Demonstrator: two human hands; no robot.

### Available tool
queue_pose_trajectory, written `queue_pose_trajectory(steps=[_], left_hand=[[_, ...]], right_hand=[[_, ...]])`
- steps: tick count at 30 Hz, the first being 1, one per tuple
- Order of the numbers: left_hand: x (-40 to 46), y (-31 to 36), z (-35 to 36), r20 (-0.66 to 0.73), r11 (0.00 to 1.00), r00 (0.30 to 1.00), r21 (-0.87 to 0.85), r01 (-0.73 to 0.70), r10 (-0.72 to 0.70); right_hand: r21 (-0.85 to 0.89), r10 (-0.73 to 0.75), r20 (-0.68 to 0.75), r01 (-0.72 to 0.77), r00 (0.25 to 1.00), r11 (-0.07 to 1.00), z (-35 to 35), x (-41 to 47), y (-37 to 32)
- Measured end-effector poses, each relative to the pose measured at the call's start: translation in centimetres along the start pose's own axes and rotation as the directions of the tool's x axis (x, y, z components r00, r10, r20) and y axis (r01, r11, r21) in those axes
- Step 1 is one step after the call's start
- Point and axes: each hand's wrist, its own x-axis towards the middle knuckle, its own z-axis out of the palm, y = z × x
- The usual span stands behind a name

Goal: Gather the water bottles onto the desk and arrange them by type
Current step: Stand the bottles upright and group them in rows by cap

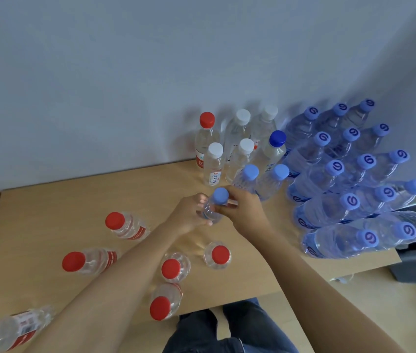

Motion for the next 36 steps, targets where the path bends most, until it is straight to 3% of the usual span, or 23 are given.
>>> queue_pose_trajectory(steps=[12, 28, 32, 36], left_hand=[[2.1, 0.8, 0.3, -0.092, 0.999, 0.996, 0.042, 0.001, 0.003], [2.5, 1.3, -0.3, -0.08, 1.0, 0.997, 0.021, 0.01, -0.008], [1.5, 1.5, -1.1, -0.078, 0.997, 0.995, 0.024, 0.069, -0.067], [-0.8, 1.4, -2.5, -0.117, 0.992, 0.986, -0.068, 0.11, -0.118]], right_hand=[[-0.218, -0.02, -0.106, -0.004, 0.994, 0.976, 0.6, 2.4, -1.0], [-0.276, -0.024, -0.121, -0.01, 0.992, 0.961, 0.7, 3.4, -1.5], [-0.247, -0.022, -0.09, -0.001, 0.996, 0.969, 0.4, 3.0, -1.8], [-0.075, -0.021, -0.126, 0.012, 0.992, 0.997, -0.2, 1.5, -2.3]])
